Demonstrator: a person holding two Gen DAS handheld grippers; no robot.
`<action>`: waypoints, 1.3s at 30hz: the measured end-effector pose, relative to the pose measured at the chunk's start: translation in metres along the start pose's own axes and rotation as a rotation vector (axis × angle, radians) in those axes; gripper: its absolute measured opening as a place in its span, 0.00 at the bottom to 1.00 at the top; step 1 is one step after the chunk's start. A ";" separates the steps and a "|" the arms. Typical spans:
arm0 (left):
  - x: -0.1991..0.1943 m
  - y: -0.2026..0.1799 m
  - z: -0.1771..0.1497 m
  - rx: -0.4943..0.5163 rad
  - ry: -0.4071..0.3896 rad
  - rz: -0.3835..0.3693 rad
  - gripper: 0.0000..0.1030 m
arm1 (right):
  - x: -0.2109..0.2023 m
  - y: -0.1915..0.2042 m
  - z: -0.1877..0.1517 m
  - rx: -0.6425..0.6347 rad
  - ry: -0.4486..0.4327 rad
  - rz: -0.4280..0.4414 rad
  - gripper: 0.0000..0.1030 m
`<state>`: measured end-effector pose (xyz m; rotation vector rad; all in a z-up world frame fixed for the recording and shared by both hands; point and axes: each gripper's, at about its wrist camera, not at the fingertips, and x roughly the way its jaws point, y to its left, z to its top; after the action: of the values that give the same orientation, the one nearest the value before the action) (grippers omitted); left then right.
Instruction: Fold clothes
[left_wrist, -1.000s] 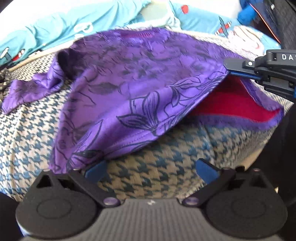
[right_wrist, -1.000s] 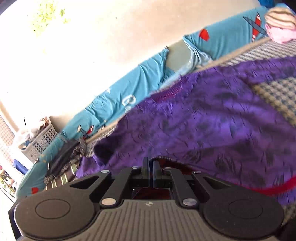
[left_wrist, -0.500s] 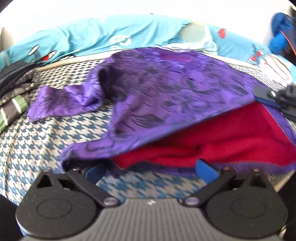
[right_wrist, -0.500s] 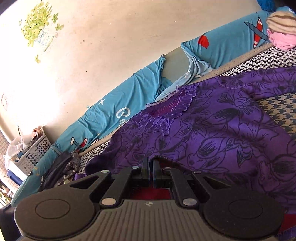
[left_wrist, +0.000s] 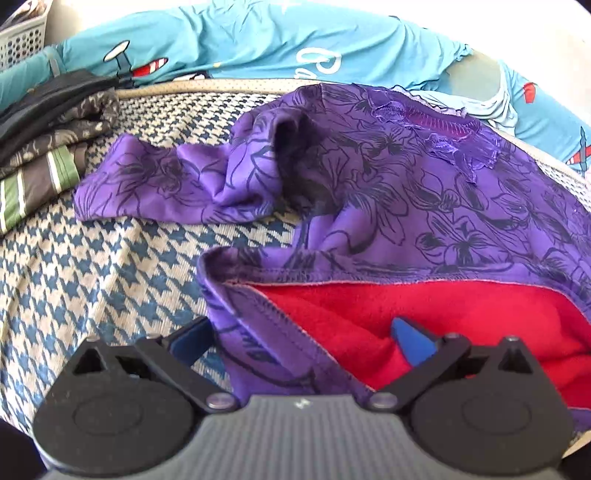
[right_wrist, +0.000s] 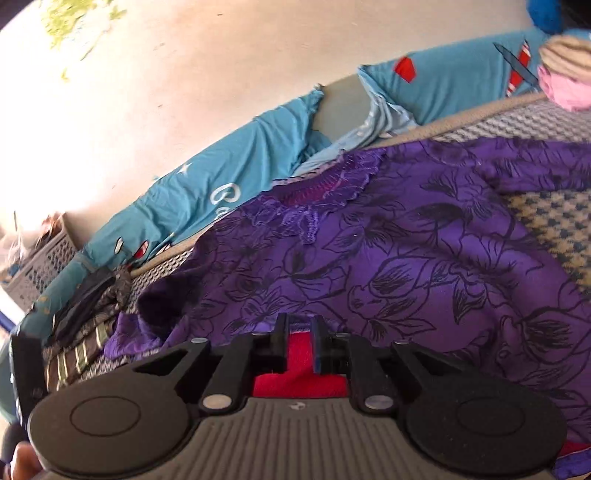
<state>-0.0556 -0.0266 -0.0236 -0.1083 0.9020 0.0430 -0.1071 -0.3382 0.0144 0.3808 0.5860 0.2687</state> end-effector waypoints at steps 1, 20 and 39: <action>0.000 -0.001 -0.001 0.012 -0.001 0.007 1.00 | -0.004 0.004 -0.003 -0.020 0.004 0.009 0.12; -0.007 0.007 -0.001 -0.053 -0.004 -0.028 1.00 | -0.005 0.057 -0.070 -0.494 0.212 -0.001 0.30; -0.008 0.009 0.000 -0.083 -0.003 -0.043 1.00 | 0.025 0.073 -0.087 -0.822 0.204 -0.051 0.38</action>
<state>-0.0619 -0.0172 -0.0179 -0.2050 0.8944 0.0407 -0.1479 -0.2405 -0.0337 -0.4589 0.6321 0.4742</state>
